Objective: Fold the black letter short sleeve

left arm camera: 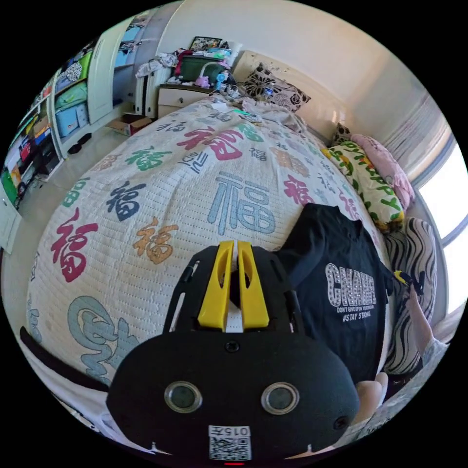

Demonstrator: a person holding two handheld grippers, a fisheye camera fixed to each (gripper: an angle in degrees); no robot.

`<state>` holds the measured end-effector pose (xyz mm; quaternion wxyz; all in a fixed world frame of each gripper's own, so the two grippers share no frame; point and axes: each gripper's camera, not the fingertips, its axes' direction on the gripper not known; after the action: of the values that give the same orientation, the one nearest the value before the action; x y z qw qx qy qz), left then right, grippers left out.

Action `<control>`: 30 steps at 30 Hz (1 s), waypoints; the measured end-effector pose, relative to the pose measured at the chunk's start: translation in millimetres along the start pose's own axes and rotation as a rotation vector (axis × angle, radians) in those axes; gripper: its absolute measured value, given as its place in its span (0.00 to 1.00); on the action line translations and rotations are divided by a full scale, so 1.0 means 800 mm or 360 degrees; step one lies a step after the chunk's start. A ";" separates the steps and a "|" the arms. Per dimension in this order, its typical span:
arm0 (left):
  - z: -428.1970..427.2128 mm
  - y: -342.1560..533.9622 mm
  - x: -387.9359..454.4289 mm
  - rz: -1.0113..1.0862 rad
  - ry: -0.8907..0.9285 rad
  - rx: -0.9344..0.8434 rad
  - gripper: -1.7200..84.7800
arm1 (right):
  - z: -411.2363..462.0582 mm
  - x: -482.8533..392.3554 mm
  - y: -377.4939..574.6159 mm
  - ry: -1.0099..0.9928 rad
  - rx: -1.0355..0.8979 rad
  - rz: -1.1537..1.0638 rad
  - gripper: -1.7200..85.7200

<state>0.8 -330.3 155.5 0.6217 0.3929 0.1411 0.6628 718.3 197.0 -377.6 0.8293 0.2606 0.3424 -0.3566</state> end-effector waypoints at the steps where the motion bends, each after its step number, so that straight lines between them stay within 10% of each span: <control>1: -0.005 0.011 0.002 0.0037 0.0091 0.0024 0.11 | -0.001 -0.003 0.010 -0.0163 -0.0015 -0.0093 0.15; 7: 0.004 0.048 0.033 0.0364 0.0133 -0.0136 0.17 | 0.038 -0.040 0.045 -0.0056 -0.0370 -0.0472 0.21; 11: 0.020 0.043 0.043 0.0467 -0.0146 -0.0152 0.05 | 0.058 -0.045 0.039 0.0281 -0.0476 -0.0524 0.05; 19: 0.048 0.027 -0.052 -0.0521 0.0189 0.0104 0.05 | 0.026 0.039 0.032 0.0039 -0.0347 -0.0016 0.06; 25: 0.026 0.080 -0.050 -0.0628 -0.0140 0.0336 0.09 | -0.031 0.077 0.081 -0.0018 -0.0098 0.0218 0.10; 30: 0.009 0.154 -0.021 -0.0263 0.0172 -0.0003 0.11 | -0.059 0.060 0.158 -0.0160 -0.0261 0.0074 0.10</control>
<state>-83.2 -371.4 237.7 0.6660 0.3430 0.2057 0.6297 822.2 286.0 -419.5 0.8721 0.1813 0.3222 -0.3205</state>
